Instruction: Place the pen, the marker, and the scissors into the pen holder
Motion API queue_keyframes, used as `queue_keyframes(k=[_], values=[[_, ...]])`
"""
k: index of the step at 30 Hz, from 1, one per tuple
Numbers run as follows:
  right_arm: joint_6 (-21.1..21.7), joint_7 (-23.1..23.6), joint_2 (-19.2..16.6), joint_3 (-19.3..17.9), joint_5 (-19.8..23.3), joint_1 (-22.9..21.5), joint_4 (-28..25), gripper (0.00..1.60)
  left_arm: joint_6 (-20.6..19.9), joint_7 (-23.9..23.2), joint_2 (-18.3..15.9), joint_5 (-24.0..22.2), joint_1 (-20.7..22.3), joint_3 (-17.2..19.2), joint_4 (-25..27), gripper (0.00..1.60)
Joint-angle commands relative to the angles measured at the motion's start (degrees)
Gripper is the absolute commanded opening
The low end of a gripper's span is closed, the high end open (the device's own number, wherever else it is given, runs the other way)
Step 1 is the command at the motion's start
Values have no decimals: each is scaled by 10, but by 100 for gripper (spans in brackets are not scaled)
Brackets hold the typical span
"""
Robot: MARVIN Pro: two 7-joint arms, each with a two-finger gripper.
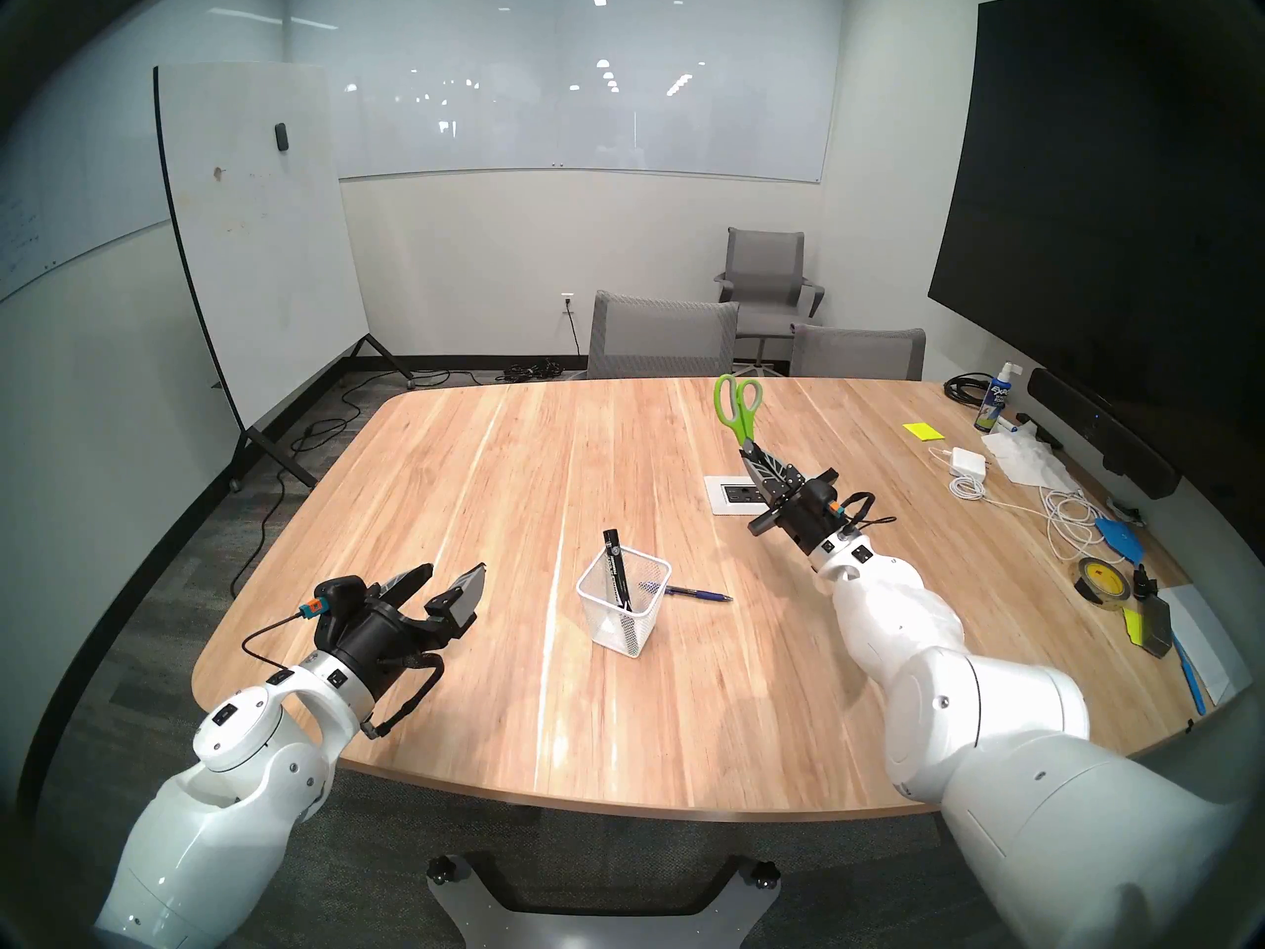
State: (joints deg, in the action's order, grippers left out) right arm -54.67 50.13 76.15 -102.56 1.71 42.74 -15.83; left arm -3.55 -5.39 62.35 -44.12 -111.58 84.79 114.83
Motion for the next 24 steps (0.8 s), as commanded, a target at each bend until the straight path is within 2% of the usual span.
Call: queue_keyframes(k=[1, 24], values=[[-3, 30, 10, -1, 12, -8, -40, 0, 2, -1, 1, 0, 2, 1, 9, 160], [-3, 27, 31, -7, 32, 29, -134, 0, 2, -5, 3, 2, 5, 1, 6, 160]])
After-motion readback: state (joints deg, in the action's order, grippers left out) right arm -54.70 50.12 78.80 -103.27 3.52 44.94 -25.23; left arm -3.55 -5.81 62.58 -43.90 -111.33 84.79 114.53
